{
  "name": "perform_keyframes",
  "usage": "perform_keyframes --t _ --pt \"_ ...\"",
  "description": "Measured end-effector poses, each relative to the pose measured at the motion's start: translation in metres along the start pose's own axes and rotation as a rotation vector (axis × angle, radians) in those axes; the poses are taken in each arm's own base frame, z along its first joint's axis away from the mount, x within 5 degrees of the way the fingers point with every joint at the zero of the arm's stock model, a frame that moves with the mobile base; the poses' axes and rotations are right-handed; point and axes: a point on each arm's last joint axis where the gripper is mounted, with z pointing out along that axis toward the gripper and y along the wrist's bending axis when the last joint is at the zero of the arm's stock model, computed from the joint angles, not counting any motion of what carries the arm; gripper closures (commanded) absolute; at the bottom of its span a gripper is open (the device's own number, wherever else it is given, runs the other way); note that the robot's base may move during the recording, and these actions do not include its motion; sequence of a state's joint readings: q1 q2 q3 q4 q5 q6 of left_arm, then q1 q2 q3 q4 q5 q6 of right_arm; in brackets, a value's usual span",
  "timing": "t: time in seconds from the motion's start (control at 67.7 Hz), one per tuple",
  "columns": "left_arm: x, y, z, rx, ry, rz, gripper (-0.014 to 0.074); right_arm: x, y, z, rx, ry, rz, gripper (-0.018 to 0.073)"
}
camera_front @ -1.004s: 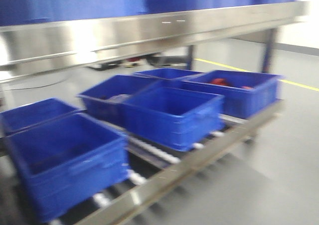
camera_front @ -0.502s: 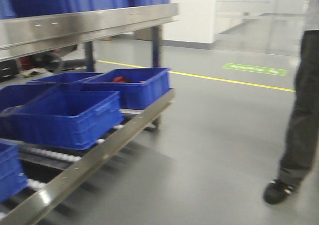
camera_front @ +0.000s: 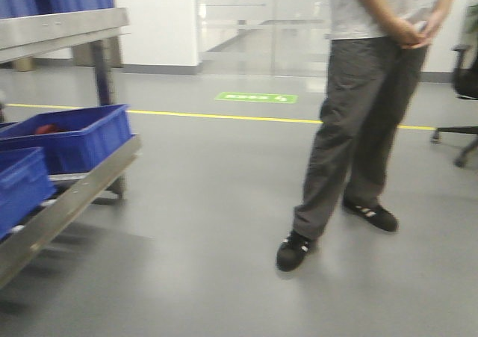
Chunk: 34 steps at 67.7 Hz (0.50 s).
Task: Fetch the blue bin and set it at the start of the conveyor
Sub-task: 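Carry the turquoise bin in both grippers while driving across the floor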
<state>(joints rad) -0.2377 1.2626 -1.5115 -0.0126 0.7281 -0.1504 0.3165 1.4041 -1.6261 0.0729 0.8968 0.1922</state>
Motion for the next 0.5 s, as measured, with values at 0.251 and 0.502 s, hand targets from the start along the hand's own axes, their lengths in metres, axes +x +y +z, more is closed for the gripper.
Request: perform_keyframes --t 0.251,0.502 --pt "0.0001 -0.0005 0.0 0.002 0.0 0.001 0.0708 0.0004 0.0 -0.0007 0.001 0.004 0.0 0.0711" --pt "0.0001 -0.0005 0.0 0.002 0.0 0.001 0.0708 0.0004 0.0 -0.0007 0.001 0.004 0.0 0.0711"
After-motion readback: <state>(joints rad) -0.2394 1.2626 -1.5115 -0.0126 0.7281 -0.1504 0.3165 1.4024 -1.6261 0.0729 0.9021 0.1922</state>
